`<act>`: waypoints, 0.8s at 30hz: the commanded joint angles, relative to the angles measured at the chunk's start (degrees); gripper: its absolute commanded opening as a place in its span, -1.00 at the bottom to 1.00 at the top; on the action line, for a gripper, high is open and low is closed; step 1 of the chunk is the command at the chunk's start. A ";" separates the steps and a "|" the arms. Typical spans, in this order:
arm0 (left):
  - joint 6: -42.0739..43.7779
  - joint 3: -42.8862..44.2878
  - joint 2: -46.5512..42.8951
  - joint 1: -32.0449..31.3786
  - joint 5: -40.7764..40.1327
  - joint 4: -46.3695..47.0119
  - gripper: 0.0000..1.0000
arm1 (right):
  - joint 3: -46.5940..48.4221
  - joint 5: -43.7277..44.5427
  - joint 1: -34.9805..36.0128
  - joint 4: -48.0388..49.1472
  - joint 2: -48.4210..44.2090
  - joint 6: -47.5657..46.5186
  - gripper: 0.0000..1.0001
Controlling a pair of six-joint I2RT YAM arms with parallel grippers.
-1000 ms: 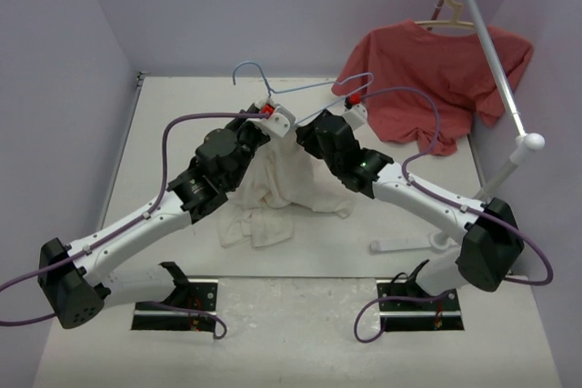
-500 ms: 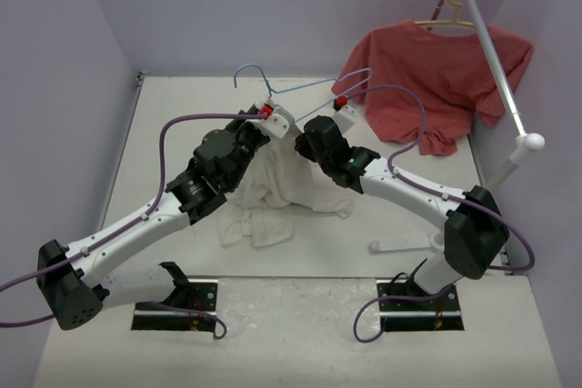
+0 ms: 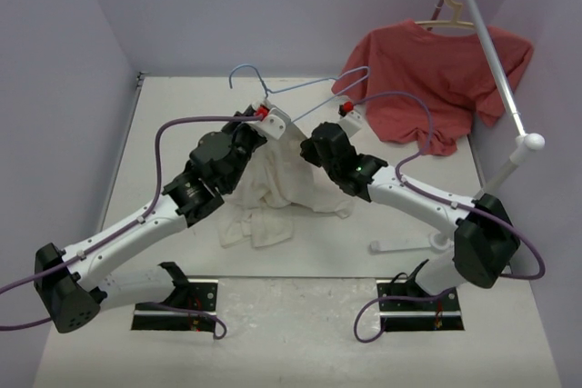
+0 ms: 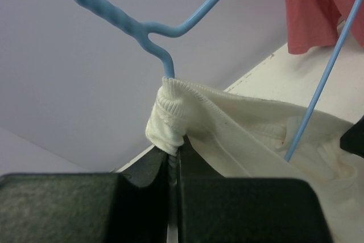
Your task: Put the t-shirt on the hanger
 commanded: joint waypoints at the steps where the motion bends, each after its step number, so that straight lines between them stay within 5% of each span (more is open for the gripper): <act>1: 0.95 -1.22 -1.75 -0.11 -2.75 6.11 -1.00 | -4.34 0.96 -1.86 1.72 -7.18 -0.11 -1.00; 11: 5.67 -8.13 -1.80 -0.05 -1.84 16.66 -1.00 | -12.94 -11.58 -16.88 3.28 -25.20 -6.83 -1.00; 17: 14.22 -17.66 0.19 -0.02 -2.11 31.80 -1.00 | -8.45 -27.98 -26.15 -1.77 -25.69 -11.00 -1.00; 24: 19.62 -20.98 5.16 1.03 -2.99 40.40 -1.00 | -4.27 -32.60 -28.58 -6.26 -27.56 -13.80 -1.00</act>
